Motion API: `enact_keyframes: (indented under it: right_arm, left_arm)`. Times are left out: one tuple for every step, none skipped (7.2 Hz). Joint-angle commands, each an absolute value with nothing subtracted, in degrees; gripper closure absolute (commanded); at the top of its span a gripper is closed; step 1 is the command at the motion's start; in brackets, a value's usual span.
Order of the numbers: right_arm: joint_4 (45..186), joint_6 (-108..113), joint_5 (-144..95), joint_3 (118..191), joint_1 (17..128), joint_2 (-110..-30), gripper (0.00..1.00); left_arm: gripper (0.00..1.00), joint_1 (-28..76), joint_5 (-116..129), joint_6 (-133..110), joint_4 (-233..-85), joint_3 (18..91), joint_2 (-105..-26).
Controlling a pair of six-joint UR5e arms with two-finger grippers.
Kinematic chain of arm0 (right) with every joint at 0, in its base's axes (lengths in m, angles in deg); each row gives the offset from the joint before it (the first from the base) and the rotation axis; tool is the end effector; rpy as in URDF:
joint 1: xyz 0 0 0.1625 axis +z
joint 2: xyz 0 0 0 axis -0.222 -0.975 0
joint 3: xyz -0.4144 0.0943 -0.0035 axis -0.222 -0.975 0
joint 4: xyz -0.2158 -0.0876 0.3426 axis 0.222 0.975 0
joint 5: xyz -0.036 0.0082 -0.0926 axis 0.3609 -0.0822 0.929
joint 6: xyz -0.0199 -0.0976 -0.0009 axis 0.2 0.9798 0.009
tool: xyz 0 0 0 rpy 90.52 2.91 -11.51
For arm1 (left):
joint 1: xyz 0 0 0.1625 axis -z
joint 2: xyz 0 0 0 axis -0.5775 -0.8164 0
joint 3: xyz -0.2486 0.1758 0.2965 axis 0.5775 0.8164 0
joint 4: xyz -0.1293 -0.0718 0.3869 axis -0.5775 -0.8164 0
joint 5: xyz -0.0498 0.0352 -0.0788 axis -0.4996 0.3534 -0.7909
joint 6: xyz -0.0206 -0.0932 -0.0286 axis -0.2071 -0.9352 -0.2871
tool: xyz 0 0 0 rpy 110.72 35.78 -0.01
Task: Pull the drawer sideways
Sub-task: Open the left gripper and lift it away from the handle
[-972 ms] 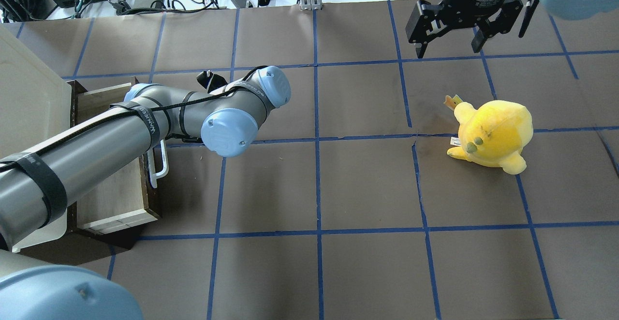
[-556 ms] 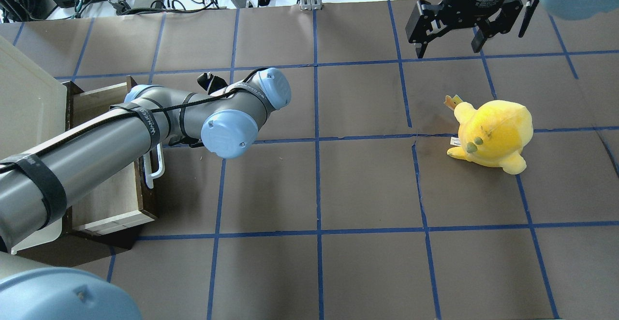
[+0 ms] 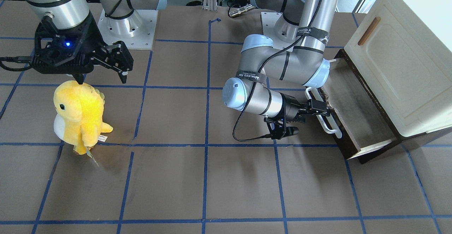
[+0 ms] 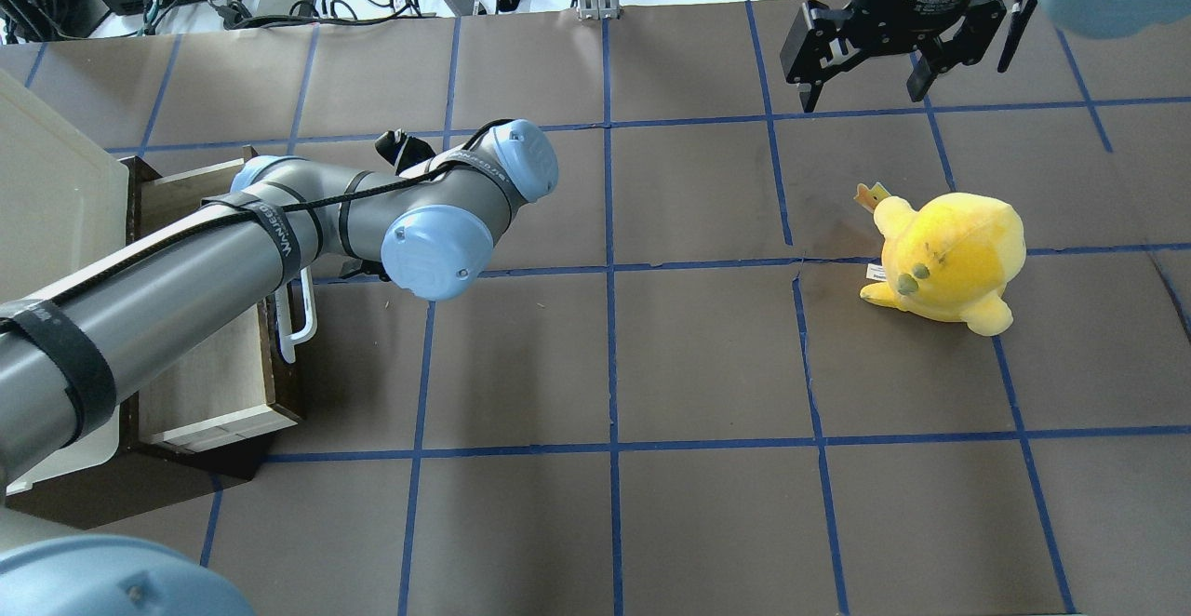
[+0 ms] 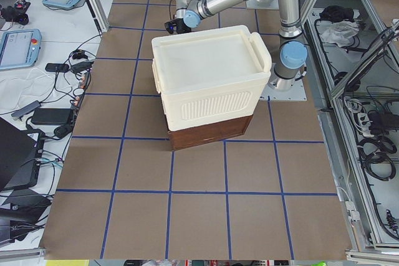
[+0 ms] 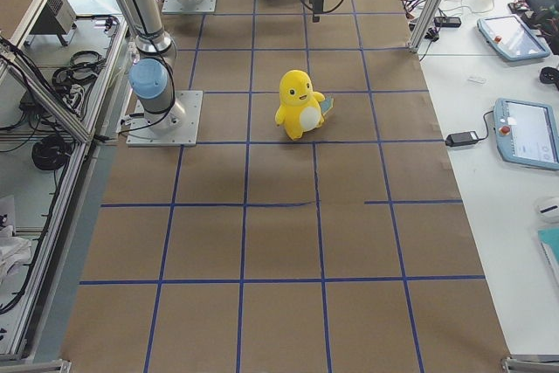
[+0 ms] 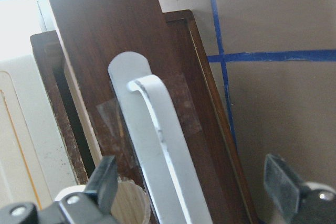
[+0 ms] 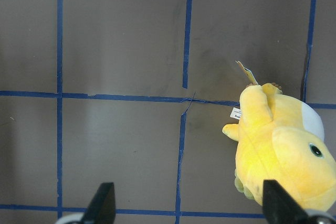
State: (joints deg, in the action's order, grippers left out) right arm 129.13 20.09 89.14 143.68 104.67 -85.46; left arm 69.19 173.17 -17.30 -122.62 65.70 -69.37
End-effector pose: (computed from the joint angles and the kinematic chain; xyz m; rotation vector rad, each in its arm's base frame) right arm 0.1495 -0.5286 0.5091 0.0850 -3.1306 0.0722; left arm -0.1884 -0.5239 0.2291 0.1353 2.1105 0.1214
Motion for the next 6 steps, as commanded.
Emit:
enact_keyframes:
  right_arm:
    - [129.13,20.04,89.14,143.68,104.67,-85.46,0.0]
    - [129.13,20.04,89.14,143.68,104.67,-85.46,0.0]
    - [129.13,20.04,89.14,143.68,104.67,-85.46,0.0]
    - [129.13,20.04,89.14,143.68,104.67,-85.46,0.0]
    - [129.13,20.04,89.14,143.68,104.67,-85.46,0.0]
    - [129.13,20.04,89.14,143.68,104.67,-85.46,0.0]
  left_arm:
    - [0.0,69.05,158.39,-10.67,-122.67,59.74,-66.69]
    - [0.0,69.05,152.84,-7.75,-123.45,57.35,-63.98]
    - [0.0,69.05,147.12,-4.32,-123.98,57.24,-60.91]
    - [0.0,68.7,144.81,-0.9,-125.64,56.63,-57.75]
    - [0.0,67.74,141.91,4.18,-125.66,56.63,-55.02]
    - [0.0,65.82,135.44,6.67,-125.66,56.54,-52.38]
